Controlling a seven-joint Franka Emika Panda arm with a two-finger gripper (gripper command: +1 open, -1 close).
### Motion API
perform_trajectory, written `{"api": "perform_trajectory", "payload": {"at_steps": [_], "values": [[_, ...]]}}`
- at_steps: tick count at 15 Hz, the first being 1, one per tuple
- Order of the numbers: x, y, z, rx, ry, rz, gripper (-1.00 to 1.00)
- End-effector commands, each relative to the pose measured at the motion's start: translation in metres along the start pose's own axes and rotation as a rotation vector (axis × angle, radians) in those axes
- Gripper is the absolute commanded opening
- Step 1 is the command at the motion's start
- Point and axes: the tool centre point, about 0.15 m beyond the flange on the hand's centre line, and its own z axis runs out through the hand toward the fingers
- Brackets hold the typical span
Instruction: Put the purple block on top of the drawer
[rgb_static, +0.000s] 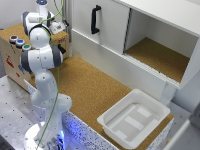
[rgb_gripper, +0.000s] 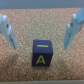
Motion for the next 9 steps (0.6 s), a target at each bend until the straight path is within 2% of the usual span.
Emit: {"api": "perform_trajectory", "payload": {"at_steps": [1, 2, 3, 4, 6, 9], "values": [[0.011, 0.009, -0.004, 0.064, -0.056, 0.010, 1.00], [0.011, 0.009, -0.004, 0.064, -0.056, 0.010, 1.00], [0.000, 0.000, 0.000, 0.000, 0.000, 0.000, 1.00], [-0.011, -0.003, -0.009, 0.014, 0.032, -0.010, 1.00], [-0.030, -0.009, -0.026, 0.040, 0.049, -0.031, 1.00], [-0.045, -0.018, -0.047, 0.031, 0.022, -0.038, 1.00]]}}
